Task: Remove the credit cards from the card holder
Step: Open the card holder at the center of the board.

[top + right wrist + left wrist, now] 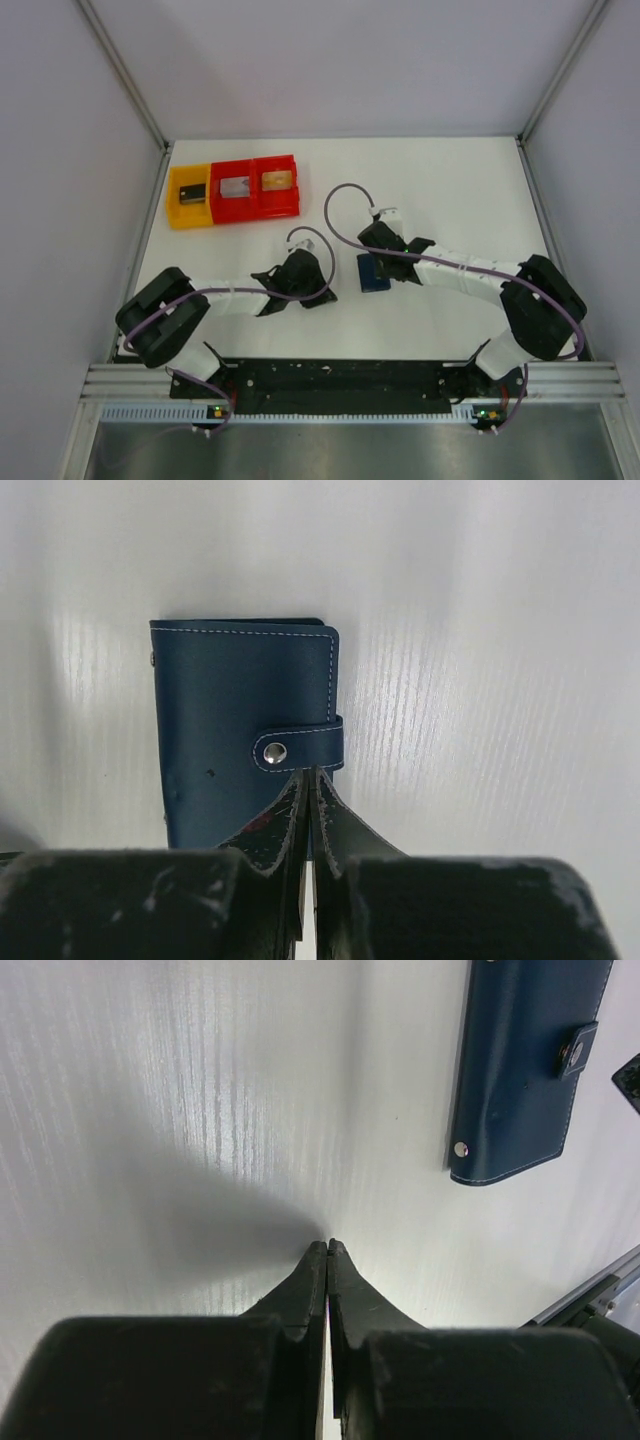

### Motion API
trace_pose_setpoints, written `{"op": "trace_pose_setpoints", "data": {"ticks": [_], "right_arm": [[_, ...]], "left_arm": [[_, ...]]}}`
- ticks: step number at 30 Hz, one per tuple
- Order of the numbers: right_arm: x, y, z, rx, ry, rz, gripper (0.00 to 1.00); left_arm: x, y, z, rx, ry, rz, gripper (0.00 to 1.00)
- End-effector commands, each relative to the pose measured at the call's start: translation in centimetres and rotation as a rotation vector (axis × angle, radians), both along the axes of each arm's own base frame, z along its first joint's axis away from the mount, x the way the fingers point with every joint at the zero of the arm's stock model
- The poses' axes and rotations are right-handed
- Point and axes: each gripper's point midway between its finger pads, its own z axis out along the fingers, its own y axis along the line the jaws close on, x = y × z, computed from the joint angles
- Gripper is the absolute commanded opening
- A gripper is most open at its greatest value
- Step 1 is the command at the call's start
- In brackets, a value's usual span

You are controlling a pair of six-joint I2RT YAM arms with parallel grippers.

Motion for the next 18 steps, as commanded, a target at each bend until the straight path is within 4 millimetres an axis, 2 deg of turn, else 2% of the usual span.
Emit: {"op": "trace_pose_setpoints", "data": {"ticks": [1, 2, 4, 5, 7, 8, 10, 13, 18], "right_arm": [[0.2, 0.8, 1.1, 0.056, -0.017, 0.033, 0.0], [0.2, 0.9, 1.1, 0.059, -0.018, 0.028, 0.03], [0.4, 0.9, 1.2, 0.063, -0.023, 0.024, 0.2], [0.4, 1.1, 1.3, 0.069, -0.024, 0.027, 0.28], [0.6, 1.6, 1.7, 0.087, -0.029, 0.036, 0.44], [0.7, 1.7, 1.7, 0.09, -0.029, 0.034, 0.48], [1.0, 1.9, 1.8, 0.087, -0.033, 0.029, 0.53], [1.2, 1.6, 1.1, 0.082, -0.016, 0.008, 0.53], [1.4, 0.8, -0.2, 0.079, 0.015, -0.022, 0.53]], "left_arm": [[0.0, 0.1, 1.1, 0.004, -0.037, -0.02, 0.12], [0.4, -0.3, 2.0, -0.015, -0.056, -0.024, 0.18], [1.2, -1.1, 3.6, -0.046, -0.097, -0.029, 0.42], [1.6, -1.5, 4.3, -0.056, -0.114, -0.031, 0.5], [2.5, -2.3, 5.2, -0.066, -0.14, -0.042, 0.62], [2.9, -2.7, 5.7, -0.073, -0.153, -0.043, 0.65], [3.9, -3.6, 6.3, -0.073, -0.173, -0.049, 0.65], [4.9, -4.5, 5.3, -0.05, -0.162, -0.054, 0.65], [5.4, -5.7, 3.6, -0.036, -0.114, -0.079, 0.64]]}}
